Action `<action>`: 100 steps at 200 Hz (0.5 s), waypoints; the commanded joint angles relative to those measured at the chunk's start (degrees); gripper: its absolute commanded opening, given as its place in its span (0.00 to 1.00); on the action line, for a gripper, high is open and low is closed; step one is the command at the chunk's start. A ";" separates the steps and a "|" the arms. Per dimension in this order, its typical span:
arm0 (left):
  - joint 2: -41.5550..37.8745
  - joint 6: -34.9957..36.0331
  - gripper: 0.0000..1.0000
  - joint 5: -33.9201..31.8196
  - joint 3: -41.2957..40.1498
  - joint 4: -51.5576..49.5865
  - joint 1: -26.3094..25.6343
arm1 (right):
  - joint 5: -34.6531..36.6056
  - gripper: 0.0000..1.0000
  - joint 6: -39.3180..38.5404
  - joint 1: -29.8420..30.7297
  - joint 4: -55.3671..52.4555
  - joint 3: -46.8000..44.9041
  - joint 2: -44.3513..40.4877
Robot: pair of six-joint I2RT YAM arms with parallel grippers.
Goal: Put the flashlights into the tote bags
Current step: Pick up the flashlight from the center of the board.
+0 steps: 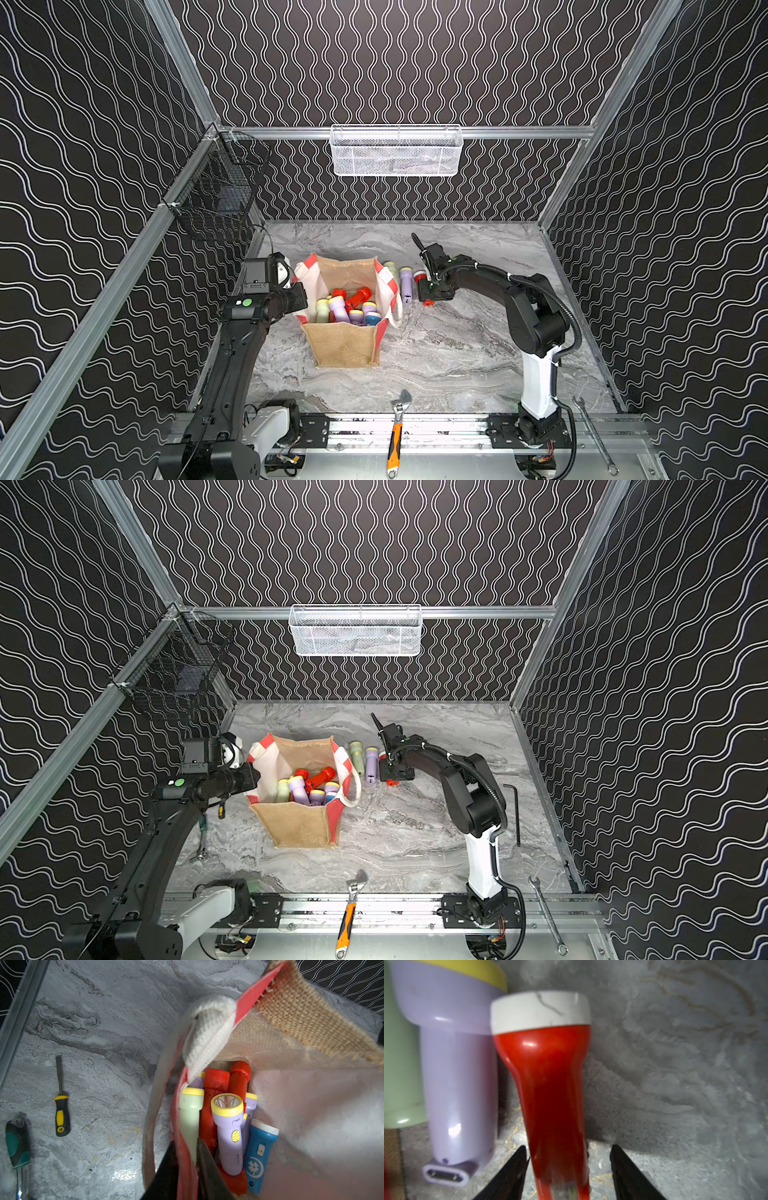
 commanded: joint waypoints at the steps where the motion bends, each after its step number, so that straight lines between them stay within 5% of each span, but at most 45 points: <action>1: -0.03 1.15 0.21 -0.29 -0.09 0.88 0.07 | 1.37 0.64 -0.96 0.52 -1.90 0.96 0.88; 59: -0.05 1.21 0.21 -0.39 0.01 0.86 0.05 | 2.40 0.59 -1.34 0.97 -2.81 1.16 1.95; 100: -0.28 1.21 0.21 -0.32 -0.15 0.93 0.07 | 2.85 0.44 -1.69 0.96 -2.21 1.24 2.09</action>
